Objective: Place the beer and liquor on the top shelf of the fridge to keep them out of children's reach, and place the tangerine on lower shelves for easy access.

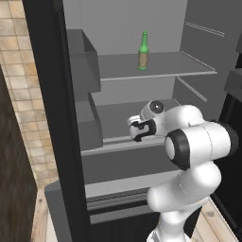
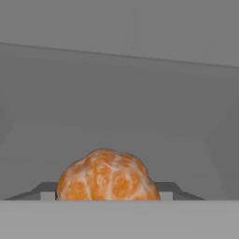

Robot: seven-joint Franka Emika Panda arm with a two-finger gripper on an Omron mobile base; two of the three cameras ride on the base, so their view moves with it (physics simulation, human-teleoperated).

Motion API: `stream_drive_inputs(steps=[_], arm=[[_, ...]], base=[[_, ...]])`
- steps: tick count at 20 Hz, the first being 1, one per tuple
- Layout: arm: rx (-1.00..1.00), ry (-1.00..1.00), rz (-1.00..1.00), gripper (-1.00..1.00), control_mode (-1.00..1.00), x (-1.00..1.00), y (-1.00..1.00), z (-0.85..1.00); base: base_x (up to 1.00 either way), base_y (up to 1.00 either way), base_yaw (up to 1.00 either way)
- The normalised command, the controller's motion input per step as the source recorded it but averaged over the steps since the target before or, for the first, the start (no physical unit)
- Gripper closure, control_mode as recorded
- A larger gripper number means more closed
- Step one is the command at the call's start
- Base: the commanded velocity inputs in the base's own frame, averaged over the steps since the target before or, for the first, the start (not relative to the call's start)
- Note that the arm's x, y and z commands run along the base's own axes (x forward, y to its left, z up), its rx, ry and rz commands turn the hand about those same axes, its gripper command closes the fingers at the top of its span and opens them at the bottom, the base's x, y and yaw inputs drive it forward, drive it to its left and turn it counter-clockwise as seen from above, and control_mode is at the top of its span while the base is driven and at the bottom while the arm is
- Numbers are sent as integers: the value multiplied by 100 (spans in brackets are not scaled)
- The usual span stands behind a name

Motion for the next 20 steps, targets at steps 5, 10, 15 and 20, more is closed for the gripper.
stream_drive_inputs(steps=[5,10,15,20], arm=[[0,0,0,-100,-100,54,0,-29],[0,0,0,-100,-100,52,0,-8],[0,0,-3,-100,-100,27,0,0],[0,0,-3,-100,-100,-5,0,1]], base=[[0,0,0],[0,0,0],[0,0,0],[0,0,0]])
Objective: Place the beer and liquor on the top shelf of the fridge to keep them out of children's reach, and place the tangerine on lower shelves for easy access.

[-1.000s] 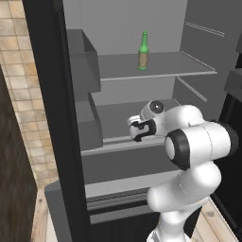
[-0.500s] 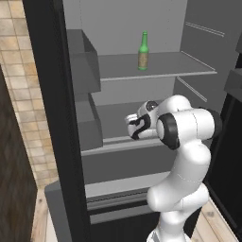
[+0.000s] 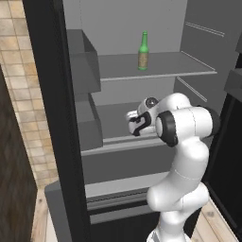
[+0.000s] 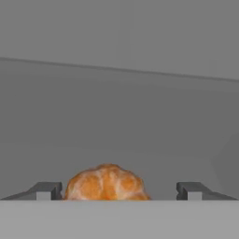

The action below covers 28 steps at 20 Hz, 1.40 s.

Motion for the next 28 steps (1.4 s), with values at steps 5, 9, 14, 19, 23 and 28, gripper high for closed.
stream_drive_inputs(steps=[5,9,14,19,23,28], arm=[[0,0,-3,-100,-100,-63,-1,5],[0,0,-3,-100,-100,-100,-9,6],[0,1,-6,-100,-100,-91,-9,43],[0,5,-3,-100,-100,-75,-7,82],[0,15,0,-100,-100,-74,-16,98],[0,26,0,-100,-100,-81,-14,85]], base=[[0,0,0],[0,0,0],[0,0,0],[0,0,0],[0,0,0],[0,0,0]])
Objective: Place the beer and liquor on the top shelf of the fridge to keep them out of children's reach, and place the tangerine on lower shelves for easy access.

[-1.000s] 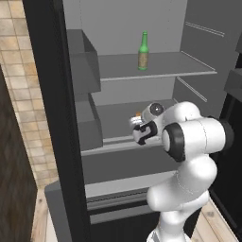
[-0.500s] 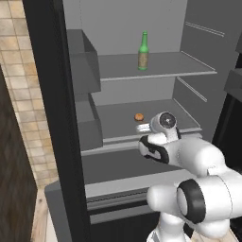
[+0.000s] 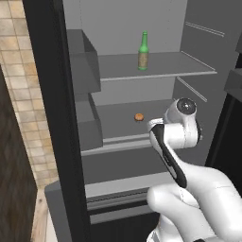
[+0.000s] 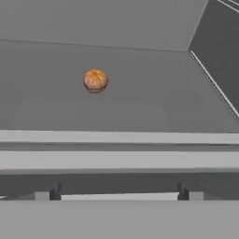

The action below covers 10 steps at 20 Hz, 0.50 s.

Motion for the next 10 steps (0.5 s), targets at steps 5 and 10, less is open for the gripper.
stream_drive_inputs(steps=[5,10], arm=[[0,25,4,-100,-100,-98,-1,36],[0,19,7,-100,-100,-100,0,22]], base=[[0,0,0],[0,0,0]])
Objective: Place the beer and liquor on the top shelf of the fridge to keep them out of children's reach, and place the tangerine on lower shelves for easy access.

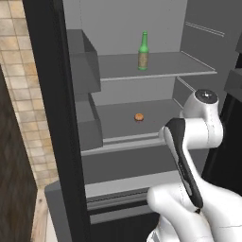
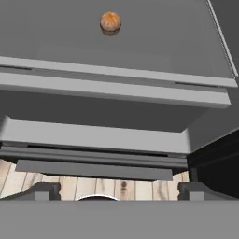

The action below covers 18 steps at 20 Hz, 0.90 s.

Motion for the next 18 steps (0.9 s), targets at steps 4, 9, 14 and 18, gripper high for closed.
stream_drive_inputs(steps=[4,9,14,18], arm=[[0,11,9,-100,-100,-84,11,26],[0,1,8,-100,-100,-43,24,57],[0,-2,3,-100,-100,-24,30,56],[0,0,0,-100,-100,-18,4,45]], base=[[0,0,0],[0,0,0],[0,0,0],[0,0,0]])
